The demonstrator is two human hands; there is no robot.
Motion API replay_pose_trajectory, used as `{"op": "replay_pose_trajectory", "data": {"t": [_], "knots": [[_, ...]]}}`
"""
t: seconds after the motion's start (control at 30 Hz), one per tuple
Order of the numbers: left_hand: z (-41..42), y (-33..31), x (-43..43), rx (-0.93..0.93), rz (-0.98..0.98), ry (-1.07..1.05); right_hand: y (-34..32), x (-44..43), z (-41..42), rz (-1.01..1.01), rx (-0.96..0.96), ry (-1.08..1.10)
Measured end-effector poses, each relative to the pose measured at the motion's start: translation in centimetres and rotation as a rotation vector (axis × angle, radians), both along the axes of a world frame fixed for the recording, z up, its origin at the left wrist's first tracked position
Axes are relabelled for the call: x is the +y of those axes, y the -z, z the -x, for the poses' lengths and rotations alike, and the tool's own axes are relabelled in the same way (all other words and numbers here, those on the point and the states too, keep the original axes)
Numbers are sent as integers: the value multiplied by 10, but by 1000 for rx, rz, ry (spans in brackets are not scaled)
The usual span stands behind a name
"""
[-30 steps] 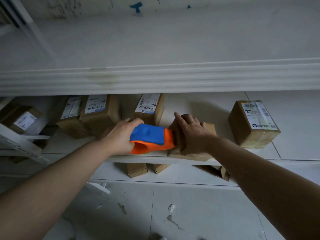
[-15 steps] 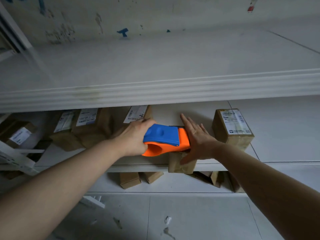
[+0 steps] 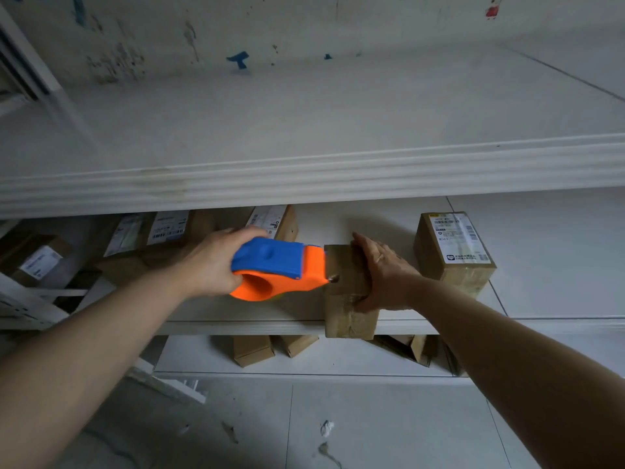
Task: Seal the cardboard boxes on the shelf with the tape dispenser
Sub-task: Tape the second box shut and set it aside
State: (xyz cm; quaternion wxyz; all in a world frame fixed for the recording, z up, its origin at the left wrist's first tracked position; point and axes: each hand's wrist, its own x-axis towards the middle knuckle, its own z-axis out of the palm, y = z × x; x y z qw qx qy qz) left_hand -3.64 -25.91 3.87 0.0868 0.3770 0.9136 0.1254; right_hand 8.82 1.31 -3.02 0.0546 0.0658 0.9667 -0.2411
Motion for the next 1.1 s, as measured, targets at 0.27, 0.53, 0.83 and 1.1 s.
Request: {"op": "replay_pose_trajectory", "data": {"t": [0.27,0.53,0.83,1.1], "knots": [[17,13,-36,-24,-36,-22,-6,0,0,-28,-42,-1],[8,46,-19,-65,30,-14,-3,-9,-1,-92,-40,-28],[2,47,6,-11,116,6,6,-42,-4,-485,48,-315],[2,51,-1,-44,98,0,-13,-51,23,-461,-154,-183]]}}
